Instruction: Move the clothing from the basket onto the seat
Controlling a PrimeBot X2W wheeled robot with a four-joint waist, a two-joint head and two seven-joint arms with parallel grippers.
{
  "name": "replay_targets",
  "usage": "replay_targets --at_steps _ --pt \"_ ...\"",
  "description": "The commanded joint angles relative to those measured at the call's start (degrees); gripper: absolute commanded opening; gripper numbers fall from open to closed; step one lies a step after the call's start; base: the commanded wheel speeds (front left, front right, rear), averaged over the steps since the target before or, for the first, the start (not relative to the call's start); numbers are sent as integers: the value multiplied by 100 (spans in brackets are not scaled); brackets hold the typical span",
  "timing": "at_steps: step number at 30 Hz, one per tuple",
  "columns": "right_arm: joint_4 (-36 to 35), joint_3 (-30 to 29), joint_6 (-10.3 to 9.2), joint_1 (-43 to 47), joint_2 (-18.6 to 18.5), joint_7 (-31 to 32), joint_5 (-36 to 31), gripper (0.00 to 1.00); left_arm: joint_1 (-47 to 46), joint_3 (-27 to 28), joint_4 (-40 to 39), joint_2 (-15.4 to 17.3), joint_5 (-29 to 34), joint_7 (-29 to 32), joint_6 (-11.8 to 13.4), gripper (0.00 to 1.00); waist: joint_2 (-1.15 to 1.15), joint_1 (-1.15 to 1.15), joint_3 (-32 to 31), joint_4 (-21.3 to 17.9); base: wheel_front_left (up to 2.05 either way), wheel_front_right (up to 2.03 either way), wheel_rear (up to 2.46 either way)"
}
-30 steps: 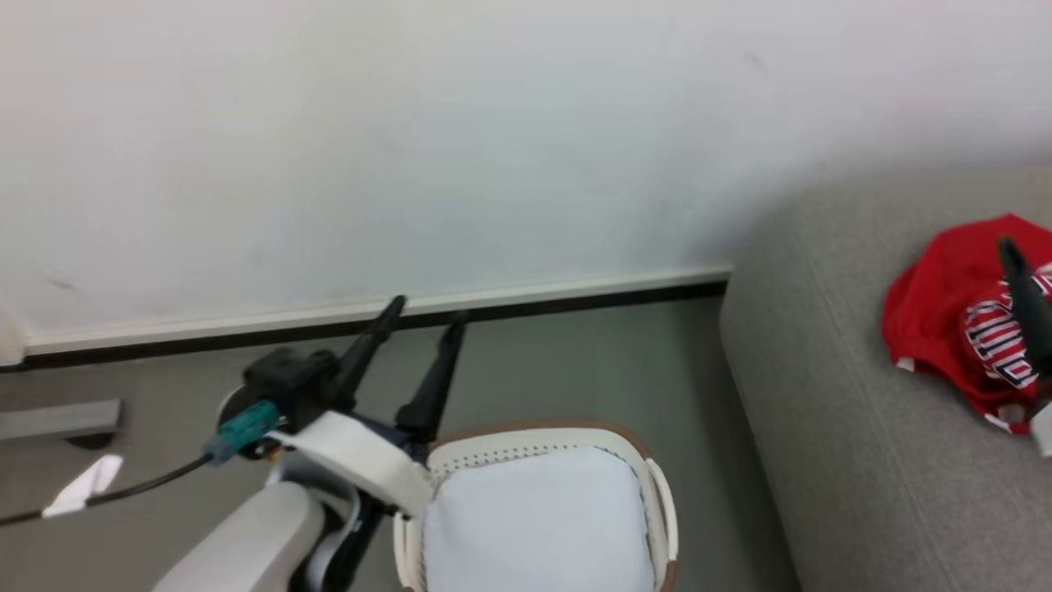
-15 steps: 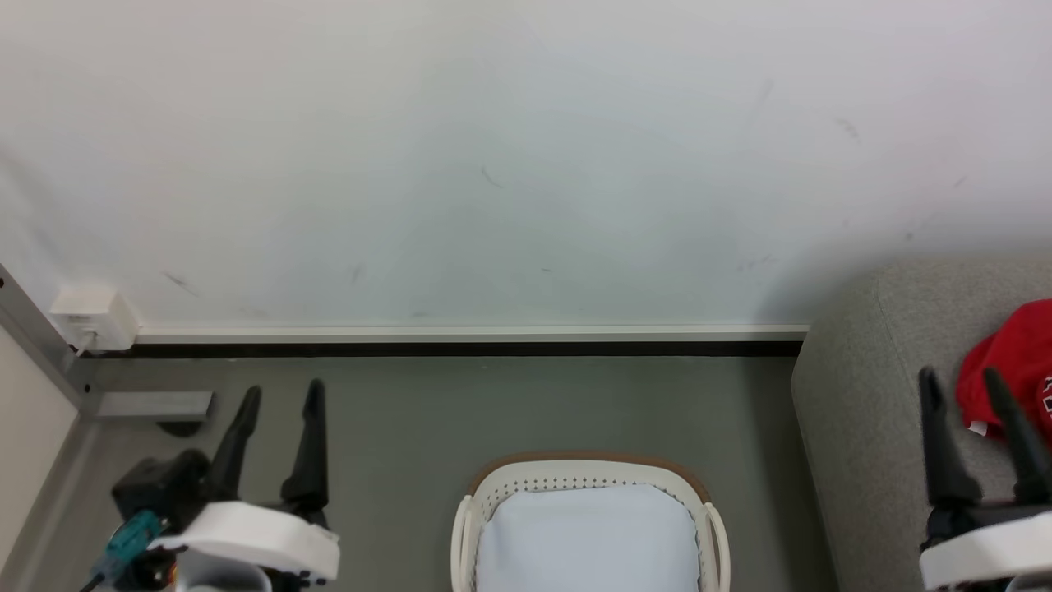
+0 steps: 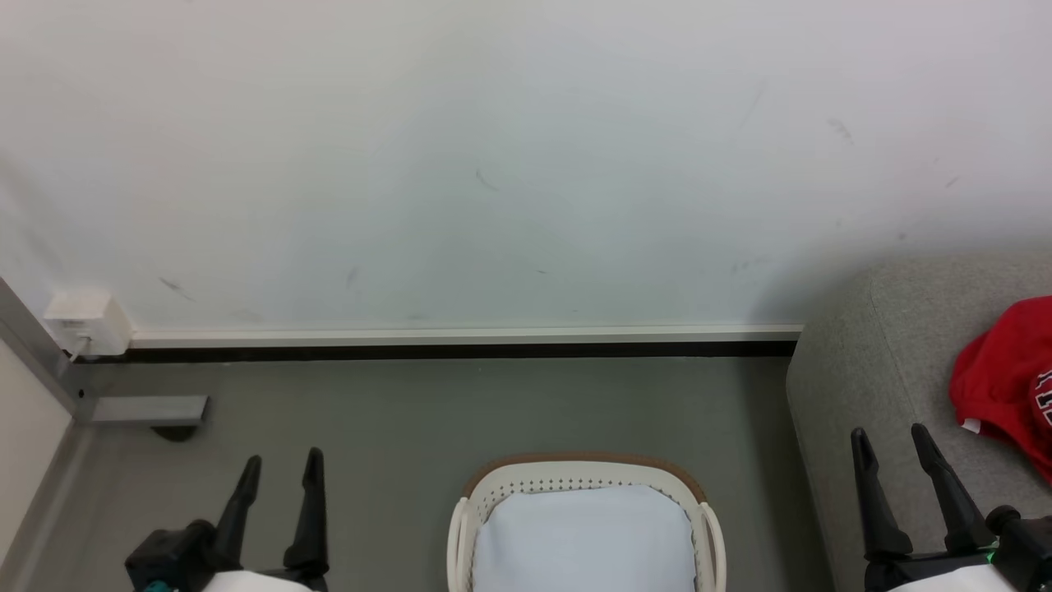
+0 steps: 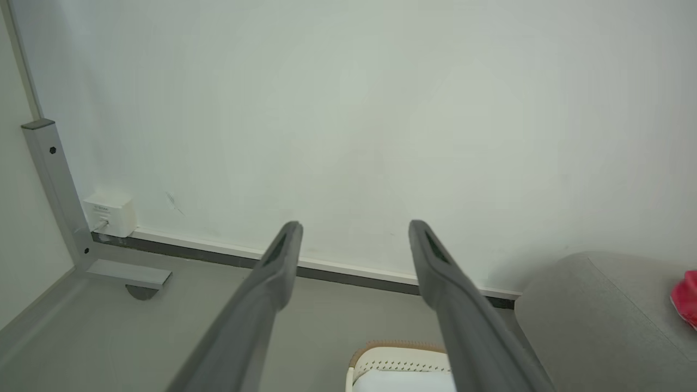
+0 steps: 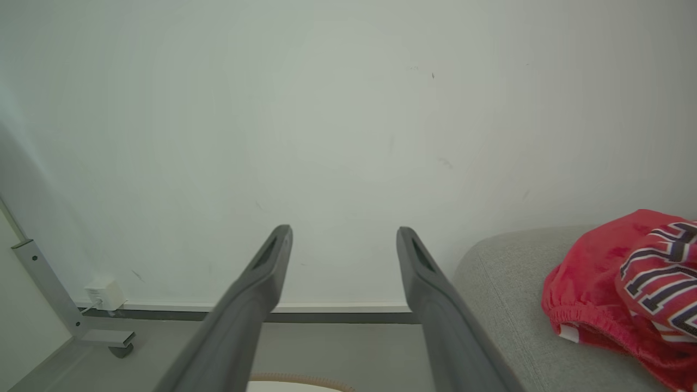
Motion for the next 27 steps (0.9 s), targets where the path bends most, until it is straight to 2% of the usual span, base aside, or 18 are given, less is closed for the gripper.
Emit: replay_targets --at_steps 1,13,23,24,27 --pt "71 25 -13 -76 -19 -41 -56 100 -1 120 37 -86 185 -1 -118 100 0 0 6 10 0 0 0" --pt "81 72 -13 -145 17 -42 -51 100 -73 567 203 -452 717 -2 -548 100 0 0 9 -36 0 0 0" --pt "85 73 -13 -176 30 -43 -37 100 -112 792 345 -624 953 -2 -749 100 0 0 -15 -60 0 0 0" --pt "99 71 0 -109 52 -24 -23 0 -75 773 338 -641 898 1 -737 0 0 0 -14 -61 0 0 0" --pt "197 69 0 -29 97 11 59 0 -27 789 478 -681 812 47 -741 0 0 0 -13 -59 0 0 0"
